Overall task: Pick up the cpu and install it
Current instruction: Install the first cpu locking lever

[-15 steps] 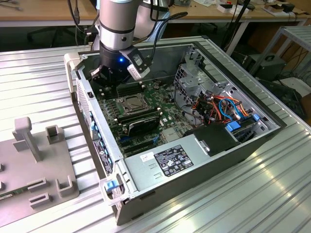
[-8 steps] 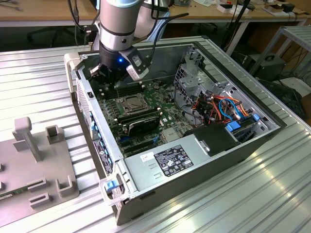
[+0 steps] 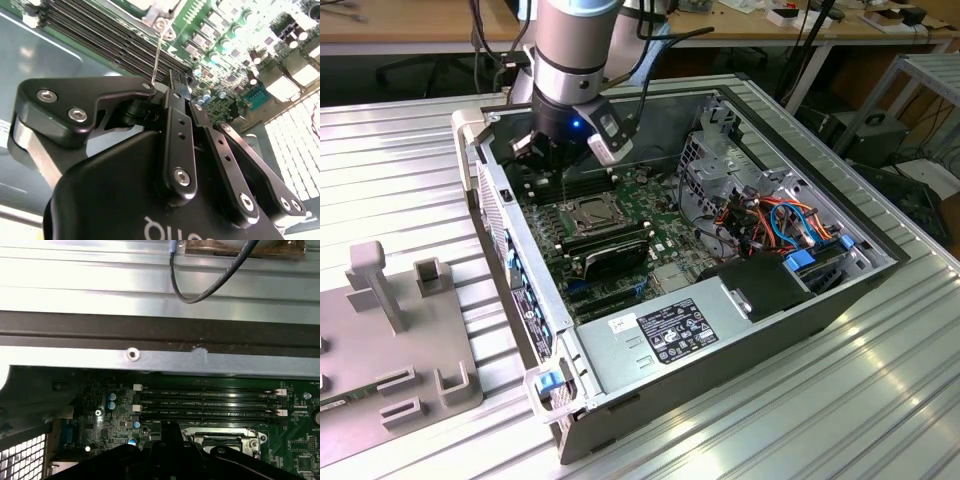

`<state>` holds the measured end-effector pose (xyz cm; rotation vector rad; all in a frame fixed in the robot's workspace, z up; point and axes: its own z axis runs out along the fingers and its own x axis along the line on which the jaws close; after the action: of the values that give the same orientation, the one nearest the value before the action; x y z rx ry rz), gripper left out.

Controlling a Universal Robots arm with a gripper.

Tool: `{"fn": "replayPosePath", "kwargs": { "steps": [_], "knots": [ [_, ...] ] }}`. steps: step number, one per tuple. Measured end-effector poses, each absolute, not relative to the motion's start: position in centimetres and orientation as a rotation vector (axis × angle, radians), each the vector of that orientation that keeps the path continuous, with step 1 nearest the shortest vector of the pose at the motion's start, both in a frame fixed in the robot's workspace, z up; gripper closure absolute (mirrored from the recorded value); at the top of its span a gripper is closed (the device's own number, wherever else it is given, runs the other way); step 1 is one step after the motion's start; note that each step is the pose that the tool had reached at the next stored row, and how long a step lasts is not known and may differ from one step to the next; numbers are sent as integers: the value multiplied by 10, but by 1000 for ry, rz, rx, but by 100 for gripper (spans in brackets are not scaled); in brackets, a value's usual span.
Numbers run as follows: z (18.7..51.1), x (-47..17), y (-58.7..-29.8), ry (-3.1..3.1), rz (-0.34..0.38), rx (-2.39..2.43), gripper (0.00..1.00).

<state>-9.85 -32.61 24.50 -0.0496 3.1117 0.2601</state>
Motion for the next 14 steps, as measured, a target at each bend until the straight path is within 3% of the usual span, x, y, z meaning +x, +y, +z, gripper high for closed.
{"fn": "replayPosePath", "kwargs": {
  "steps": [14],
  "knots": [
    [238, -65, -330, 3112, 273, -46, 89]
  ]
}}
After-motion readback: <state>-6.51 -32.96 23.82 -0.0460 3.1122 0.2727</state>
